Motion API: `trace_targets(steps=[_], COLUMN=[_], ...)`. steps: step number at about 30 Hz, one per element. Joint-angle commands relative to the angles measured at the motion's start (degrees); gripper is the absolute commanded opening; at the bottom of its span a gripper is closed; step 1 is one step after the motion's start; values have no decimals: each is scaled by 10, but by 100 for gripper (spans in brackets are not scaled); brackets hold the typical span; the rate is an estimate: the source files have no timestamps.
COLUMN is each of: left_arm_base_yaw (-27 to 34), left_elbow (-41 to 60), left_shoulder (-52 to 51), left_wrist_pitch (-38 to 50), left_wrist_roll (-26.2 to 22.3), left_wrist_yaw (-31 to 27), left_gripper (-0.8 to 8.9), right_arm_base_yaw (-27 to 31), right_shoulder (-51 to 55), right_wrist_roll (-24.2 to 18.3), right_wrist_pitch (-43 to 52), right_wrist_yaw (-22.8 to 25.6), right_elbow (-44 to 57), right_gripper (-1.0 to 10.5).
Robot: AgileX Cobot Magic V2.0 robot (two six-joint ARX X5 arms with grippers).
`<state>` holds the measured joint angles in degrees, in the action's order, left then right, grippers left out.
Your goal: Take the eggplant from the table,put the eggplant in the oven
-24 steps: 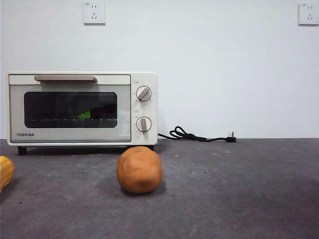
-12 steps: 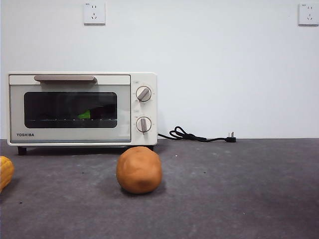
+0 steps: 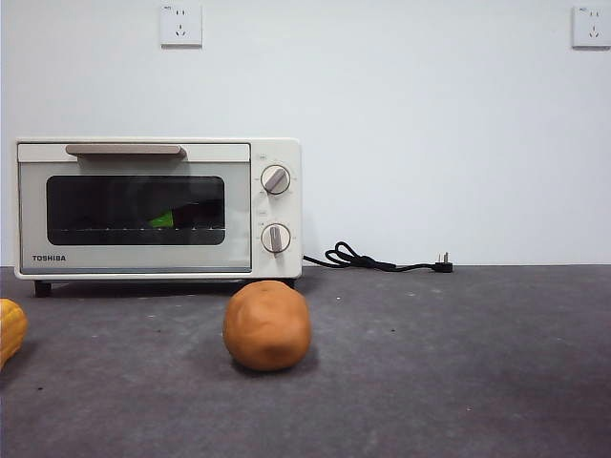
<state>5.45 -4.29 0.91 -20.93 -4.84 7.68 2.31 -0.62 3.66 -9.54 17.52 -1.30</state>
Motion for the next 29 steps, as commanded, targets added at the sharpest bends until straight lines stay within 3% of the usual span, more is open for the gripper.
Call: trace_targets(steps=[1,29], left_arm_base_yaw=[-1,-1], left_elbow=[5,5], left_shoulder=[0,0], left_wrist_pitch=[3,3], left_wrist_roll=[4,4], left_wrist_yaw=[2,2], left_gripper=[-4,-4], right_arm_base_yaw=[0,-31], right_shoulder=[2,1], right_wrist_roll=[0,0], right_wrist_pitch=[-1,-1], right_wrist_yaw=[-2,-1], right_elbow=[5,5], right_gripper=[2,1])
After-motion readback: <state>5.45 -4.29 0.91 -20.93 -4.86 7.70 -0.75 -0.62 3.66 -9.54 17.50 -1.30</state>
